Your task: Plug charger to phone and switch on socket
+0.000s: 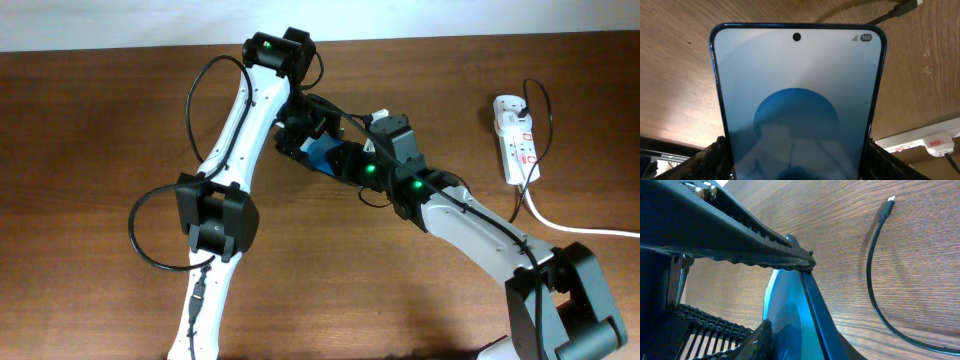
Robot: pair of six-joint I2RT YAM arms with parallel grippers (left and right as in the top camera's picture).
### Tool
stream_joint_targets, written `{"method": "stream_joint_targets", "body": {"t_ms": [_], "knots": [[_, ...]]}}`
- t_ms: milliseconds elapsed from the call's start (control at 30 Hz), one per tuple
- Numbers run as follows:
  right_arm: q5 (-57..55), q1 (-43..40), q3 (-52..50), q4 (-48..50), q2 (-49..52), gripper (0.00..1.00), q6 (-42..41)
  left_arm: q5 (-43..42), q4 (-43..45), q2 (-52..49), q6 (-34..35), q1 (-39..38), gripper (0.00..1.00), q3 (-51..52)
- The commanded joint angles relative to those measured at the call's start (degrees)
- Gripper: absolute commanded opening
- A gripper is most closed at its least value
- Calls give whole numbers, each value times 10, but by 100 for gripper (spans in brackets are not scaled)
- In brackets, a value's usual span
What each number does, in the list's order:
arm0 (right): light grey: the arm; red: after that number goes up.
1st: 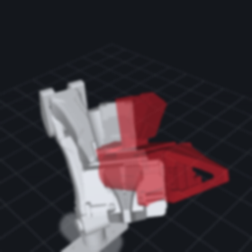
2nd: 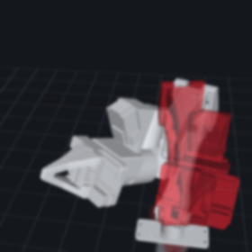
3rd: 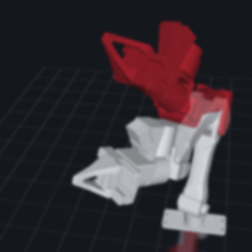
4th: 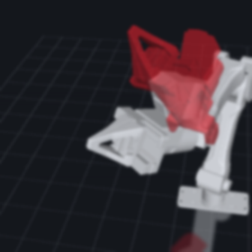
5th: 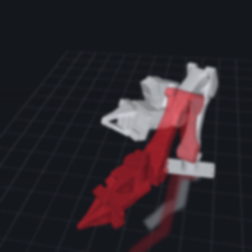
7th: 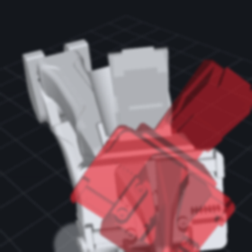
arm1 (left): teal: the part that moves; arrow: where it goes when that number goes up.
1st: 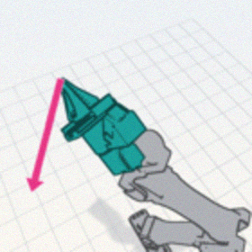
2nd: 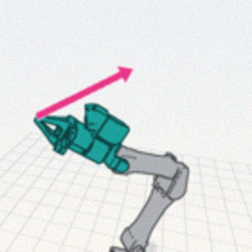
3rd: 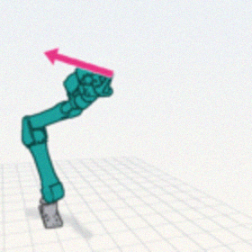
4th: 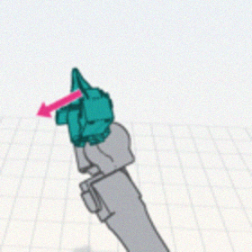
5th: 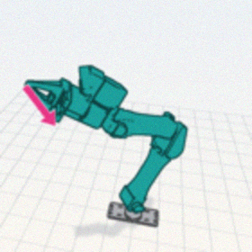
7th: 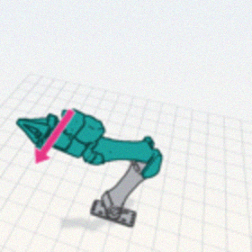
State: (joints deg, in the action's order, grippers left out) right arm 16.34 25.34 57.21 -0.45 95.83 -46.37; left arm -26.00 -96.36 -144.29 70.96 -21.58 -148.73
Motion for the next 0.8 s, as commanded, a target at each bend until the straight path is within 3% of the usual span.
{"method": "stream_joint_targets", "body": {"t_ms": [0,67,100,233,267,333,367,400,467,533,600,667,767], "knots": [[-10,5,10,-1,10,25,8,-16,-4,1,4,-4,0,-14],[-10,5,10,-1,10,8,8,-16,-4,1,4,-4,0,-14],[-10,5,10,-1,10,4,8,-16,-4,1,4,-4,0,-14],[-4,-17,10,-2,-2,4,9,-16,-4,1,0,10,0,-14],[-4,-43,10,-13,-22,4,9,-21,-1,1,-44,24,0,-14],[-5,-98,10,-19,-68,4,8,-150,76,1,-327,58,0,-14],[-9,-117,10,-19,-88,4,-9,-218,99,1,-398,68,6,-14],[-22,-135,10,-19,-111,4,-42,-278,107,1,-411,79,15,-14],[-69,-161,10,-10,-164,4,-141,-366,112,1,-410,96,35,-14],[-129,-151,10,4,-188,4,-341,-424,124,1,-376,96,34,-14],[-148,-129,10,15,-176,4,-489,-453,124,1,-274,89,45,-14],[-178,-96,10,103,-141,4,-545,-467,124,1,-180,82,51,-14],[-244,-54,10,161,-98,4,-551,-476,171,1,-122,68,52,-14]]}}
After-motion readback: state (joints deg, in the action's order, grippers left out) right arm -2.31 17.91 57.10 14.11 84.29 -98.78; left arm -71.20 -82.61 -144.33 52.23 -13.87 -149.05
